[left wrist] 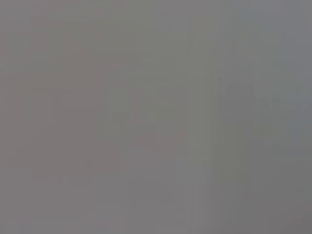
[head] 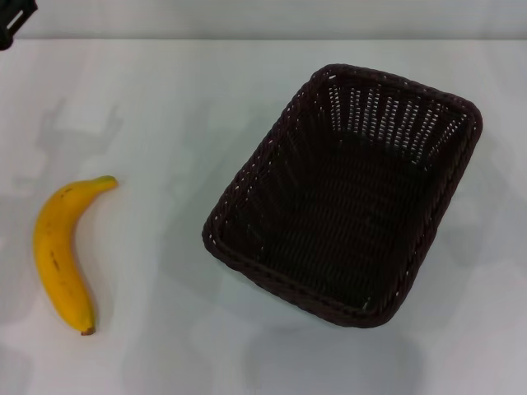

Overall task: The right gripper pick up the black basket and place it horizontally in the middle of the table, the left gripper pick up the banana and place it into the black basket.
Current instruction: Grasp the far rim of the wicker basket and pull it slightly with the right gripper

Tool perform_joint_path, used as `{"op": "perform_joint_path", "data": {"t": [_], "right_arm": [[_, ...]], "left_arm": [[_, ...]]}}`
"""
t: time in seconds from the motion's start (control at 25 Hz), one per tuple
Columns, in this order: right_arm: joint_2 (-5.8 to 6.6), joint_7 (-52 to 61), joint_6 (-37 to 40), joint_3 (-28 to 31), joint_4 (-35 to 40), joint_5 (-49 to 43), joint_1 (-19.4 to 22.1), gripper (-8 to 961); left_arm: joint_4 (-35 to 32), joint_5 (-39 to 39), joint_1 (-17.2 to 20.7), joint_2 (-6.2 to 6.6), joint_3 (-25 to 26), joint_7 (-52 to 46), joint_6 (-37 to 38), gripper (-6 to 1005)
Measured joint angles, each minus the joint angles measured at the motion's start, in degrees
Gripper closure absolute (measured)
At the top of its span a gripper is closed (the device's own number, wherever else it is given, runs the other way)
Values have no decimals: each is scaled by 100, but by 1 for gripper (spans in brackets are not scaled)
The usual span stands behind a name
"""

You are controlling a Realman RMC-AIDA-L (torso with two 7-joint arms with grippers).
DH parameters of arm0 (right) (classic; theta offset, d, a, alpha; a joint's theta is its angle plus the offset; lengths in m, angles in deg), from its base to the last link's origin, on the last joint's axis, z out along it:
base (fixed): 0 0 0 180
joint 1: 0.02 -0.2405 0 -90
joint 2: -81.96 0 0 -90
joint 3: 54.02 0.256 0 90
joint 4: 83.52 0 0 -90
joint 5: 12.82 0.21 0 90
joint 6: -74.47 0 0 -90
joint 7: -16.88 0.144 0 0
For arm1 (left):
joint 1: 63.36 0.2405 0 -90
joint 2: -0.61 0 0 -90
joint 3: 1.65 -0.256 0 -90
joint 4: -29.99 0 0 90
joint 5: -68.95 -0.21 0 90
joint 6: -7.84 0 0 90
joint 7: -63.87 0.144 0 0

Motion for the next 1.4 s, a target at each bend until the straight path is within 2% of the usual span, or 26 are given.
{"op": "perform_joint_path", "data": {"t": [0.56,1.0,1.2,1.4], "right_arm": [[-17,8,38,-7,2,0,8,295],[-17,28,39,-4,9,0,19,295],[-6,31,39,-4,9,0,21,296],[52,42,6,-110,-27,-5,-18,296]], "left_arm": [[17,-323,-150,-4,23,22,-336,120],[321,-302,-99,-17,196,78,-1316,120],[561,-11,-94,-19,243,332,-1945,121],[645,338,-91,-18,249,530,-2078,121]]}}
